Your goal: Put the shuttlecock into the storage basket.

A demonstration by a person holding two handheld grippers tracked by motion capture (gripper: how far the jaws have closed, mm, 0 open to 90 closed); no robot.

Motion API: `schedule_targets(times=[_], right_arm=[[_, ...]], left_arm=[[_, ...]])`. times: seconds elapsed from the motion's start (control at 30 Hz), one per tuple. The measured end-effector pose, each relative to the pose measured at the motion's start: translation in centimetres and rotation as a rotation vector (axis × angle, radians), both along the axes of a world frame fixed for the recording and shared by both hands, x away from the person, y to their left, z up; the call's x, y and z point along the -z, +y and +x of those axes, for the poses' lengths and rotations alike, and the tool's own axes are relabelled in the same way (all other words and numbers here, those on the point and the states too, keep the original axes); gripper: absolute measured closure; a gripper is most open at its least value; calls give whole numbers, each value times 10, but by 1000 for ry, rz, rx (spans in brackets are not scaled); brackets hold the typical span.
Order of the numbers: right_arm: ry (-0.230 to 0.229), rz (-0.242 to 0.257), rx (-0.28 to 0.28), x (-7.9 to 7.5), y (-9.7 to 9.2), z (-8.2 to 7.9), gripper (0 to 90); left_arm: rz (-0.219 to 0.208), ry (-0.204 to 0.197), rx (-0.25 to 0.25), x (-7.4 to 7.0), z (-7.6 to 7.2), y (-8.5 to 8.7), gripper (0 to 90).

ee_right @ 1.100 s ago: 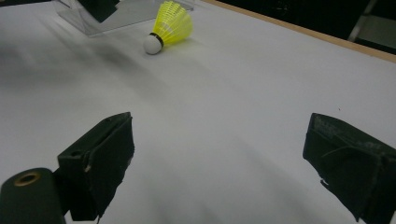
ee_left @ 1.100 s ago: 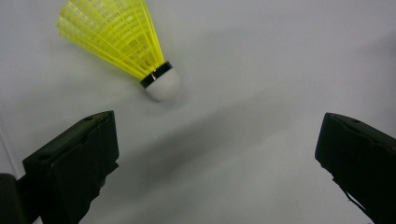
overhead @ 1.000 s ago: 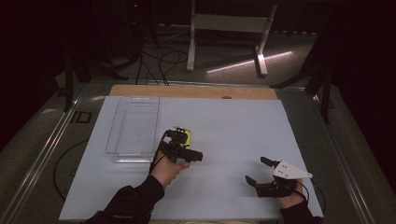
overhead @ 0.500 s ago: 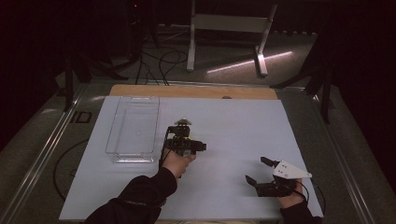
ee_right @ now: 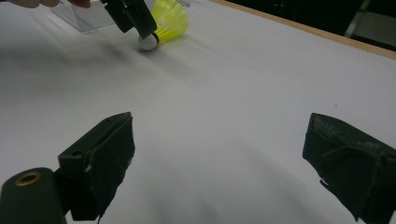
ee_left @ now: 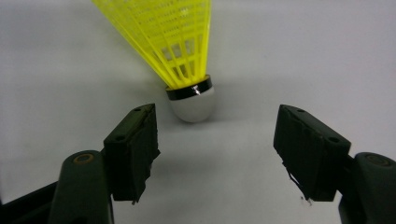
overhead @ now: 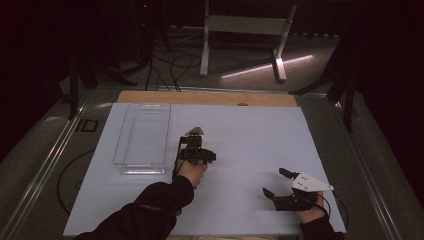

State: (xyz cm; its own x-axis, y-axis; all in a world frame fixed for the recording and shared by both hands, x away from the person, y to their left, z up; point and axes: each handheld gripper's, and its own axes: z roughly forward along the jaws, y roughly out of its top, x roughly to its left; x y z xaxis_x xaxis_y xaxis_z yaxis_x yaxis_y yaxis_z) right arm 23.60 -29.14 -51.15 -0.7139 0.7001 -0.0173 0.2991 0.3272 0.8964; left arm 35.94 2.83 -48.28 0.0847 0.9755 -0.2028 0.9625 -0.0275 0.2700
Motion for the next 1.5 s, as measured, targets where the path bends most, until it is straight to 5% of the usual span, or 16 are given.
schedule_targets(times=[0.23, 0.67, 0.9, 1.2, 1.5], right_arm=[[-2, 3, 1, 0, -1, 0, 92], [-2, 1, 5, -1, 0, 0, 93], [3, 2, 7, 0, -1, 0, 93], [2, 2, 9, 0, -1, 0, 93], [2, 0, 9, 0, -1, 0, 94]], left_arm=[[-7, 2, -21, 4, 7, 4, 447], [4, 31, 14, 16, 12, 6, 625], [14, 24, 34, 16, 14, 8, 650], [11, 16, 106, 10, 16, 12, 656], [8, 5, 295, -9, 19, 16, 657]])
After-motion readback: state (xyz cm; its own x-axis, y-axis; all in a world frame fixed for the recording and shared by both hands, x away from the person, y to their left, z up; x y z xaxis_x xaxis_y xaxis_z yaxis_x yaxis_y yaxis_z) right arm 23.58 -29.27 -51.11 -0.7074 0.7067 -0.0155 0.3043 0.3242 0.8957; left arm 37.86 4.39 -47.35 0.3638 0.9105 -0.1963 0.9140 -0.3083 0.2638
